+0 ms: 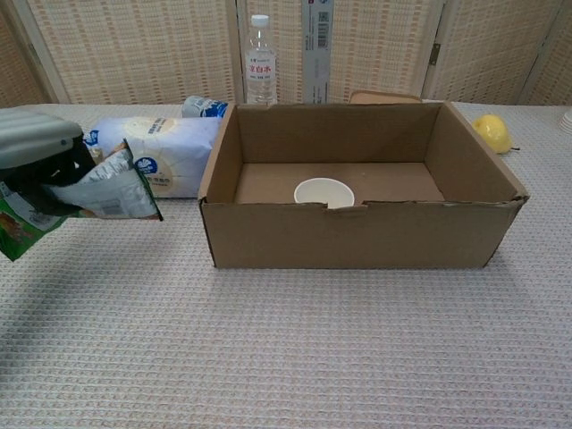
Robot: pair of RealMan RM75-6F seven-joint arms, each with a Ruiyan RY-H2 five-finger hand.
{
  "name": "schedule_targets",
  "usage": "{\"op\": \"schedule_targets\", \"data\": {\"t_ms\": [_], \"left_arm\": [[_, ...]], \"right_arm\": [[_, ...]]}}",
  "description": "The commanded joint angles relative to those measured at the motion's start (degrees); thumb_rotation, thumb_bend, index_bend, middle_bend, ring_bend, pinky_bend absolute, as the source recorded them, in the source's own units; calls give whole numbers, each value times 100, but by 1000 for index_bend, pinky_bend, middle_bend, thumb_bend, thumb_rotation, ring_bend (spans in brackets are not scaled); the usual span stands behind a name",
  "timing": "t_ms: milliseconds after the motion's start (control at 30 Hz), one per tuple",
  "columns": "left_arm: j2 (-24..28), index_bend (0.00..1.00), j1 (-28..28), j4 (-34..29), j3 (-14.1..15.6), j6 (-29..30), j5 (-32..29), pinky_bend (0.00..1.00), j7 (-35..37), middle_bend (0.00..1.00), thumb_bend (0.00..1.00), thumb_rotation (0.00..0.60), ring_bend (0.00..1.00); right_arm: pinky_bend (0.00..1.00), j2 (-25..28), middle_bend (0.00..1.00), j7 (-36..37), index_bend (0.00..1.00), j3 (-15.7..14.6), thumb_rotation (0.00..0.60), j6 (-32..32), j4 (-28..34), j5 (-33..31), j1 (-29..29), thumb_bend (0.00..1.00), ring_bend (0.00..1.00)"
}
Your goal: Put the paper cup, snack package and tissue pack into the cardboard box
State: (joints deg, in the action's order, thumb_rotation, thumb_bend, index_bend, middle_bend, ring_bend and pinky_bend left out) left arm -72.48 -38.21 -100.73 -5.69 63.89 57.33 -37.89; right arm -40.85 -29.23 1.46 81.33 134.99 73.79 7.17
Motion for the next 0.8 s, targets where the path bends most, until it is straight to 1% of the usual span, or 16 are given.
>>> {"op": "schedule_targets", "data": {"t_ms": [33, 233, 300, 400, 500, 600, 733, 800], "left_arm": [[727, 792, -130, -493, -328, 133, -247, 846, -273, 879, 447, 600, 775], [1459, 791, -451, -1084, -743, 115, -518, 848, -566, 879, 449, 600, 775], [1586, 791, -589, -1294, -889, 120, -582, 847, -635, 879, 450, 600, 775], [1572, 792, -799, -1512, -1045, 115, -652, 847, -710, 879, 450, 600, 775], [1296, 791, -1090, -1606, -1186, 126, -691, 847, -791, 879, 449, 600, 775], [782, 791, -1407, -1470, -1286, 186, -640, 847, -838, 879, 450, 600, 775], [-112, 791, -1818, -899, -1369, 318, -489, 848, -826, 879, 449, 600, 775], [-472, 792, -1977, -587, -1418, 371, -422, 848, -782, 879, 449, 600, 775]], "right_arm": [[0, 3, 0, 3, 0, 1, 600, 2, 0, -2, 0, 48, 0], [0, -1, 0, -7, 0, 10, 600, -8, 0, -54, 17, 48, 0], [0, -6, 0, -19, 0, 12, 600, -15, 0, -73, 25, 48, 0], [0, -16, 0, -37, 0, 10, 600, -24, 0, -92, 33, 48, 0], [0, -21, 0, -52, 0, 4, 600, -30, 0, -100, 38, 48, 0], [0, -15, 0, -32, 0, 4, 600, -11, 0, -72, 30, 48, 0], [0, 25, 0, 45, 0, 17, 600, 45, 0, -36, 4, 48, 0], [0, 50, 0, 78, 0, 26, 600, 57, 0, -49, 0, 48, 0]]}}
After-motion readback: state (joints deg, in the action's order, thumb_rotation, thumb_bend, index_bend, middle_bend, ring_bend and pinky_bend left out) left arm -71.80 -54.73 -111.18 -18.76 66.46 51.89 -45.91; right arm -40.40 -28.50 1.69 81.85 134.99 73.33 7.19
